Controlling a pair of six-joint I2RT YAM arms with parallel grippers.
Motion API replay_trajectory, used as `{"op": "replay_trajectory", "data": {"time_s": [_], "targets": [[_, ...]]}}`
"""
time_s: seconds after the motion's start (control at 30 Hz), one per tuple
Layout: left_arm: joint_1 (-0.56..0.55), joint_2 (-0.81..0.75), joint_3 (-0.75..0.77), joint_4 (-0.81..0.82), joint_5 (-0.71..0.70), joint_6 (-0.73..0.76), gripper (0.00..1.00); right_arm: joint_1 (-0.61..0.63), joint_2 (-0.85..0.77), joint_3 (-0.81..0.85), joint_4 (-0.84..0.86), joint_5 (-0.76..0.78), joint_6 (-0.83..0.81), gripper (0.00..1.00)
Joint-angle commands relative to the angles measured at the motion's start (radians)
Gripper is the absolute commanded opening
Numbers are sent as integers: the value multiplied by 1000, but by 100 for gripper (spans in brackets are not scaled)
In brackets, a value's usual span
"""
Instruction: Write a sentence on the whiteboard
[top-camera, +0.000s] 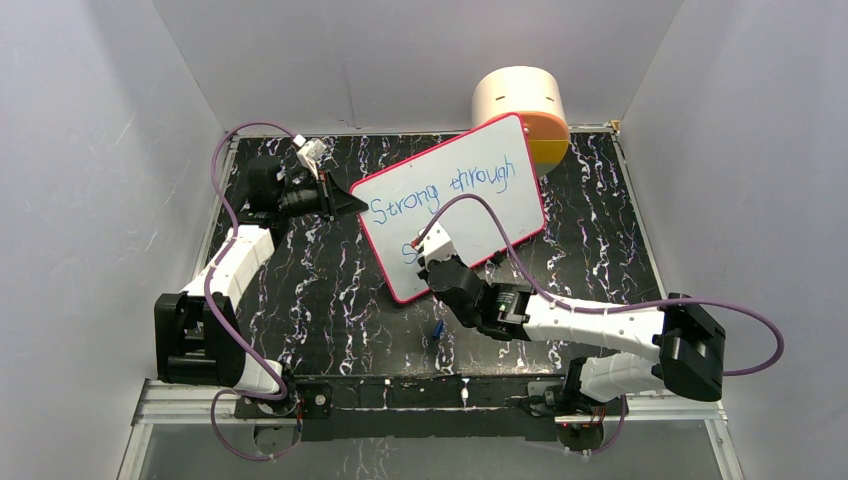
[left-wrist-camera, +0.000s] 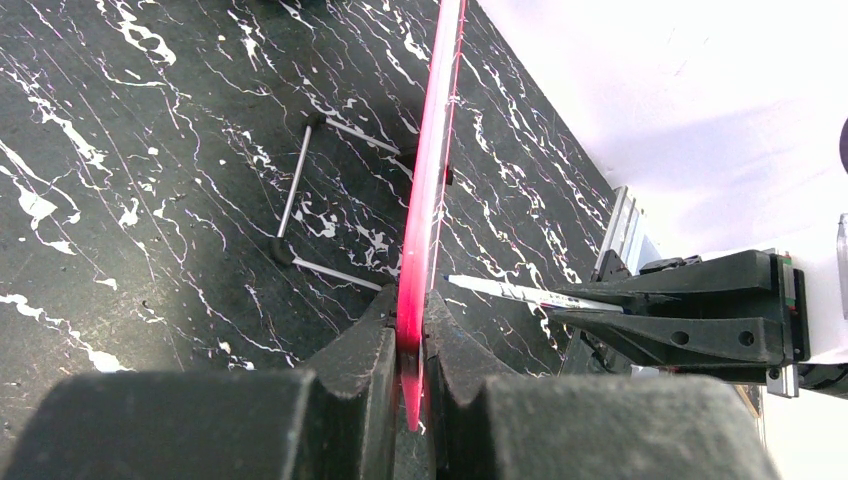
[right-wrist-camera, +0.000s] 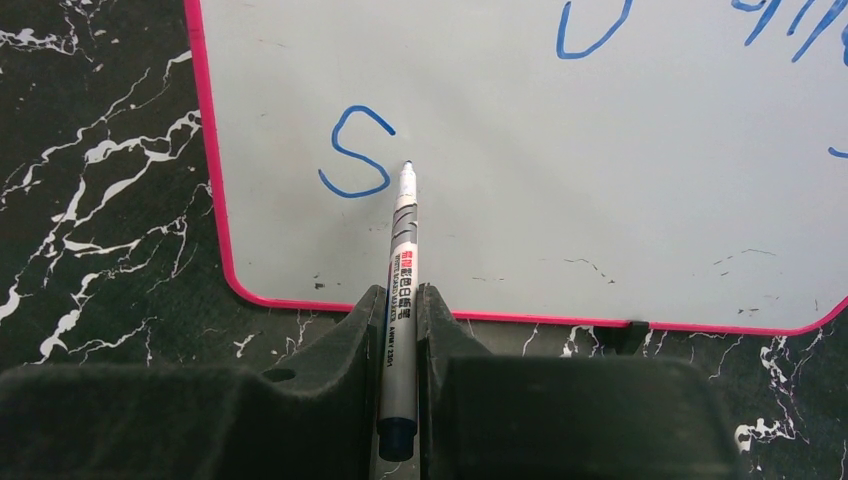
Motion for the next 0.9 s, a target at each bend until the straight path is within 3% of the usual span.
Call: {"op": "replay_trajectory", "data": {"time_s": [0.0, 0.87], "targets": [[5, -13, 6, -69, -46, 31, 0, -4, -1, -11, 56, 11, 17, 0], [5, -9, 8, -69, -40, 29, 0, -13, 36, -3, 119, -5, 5, 0]]}}
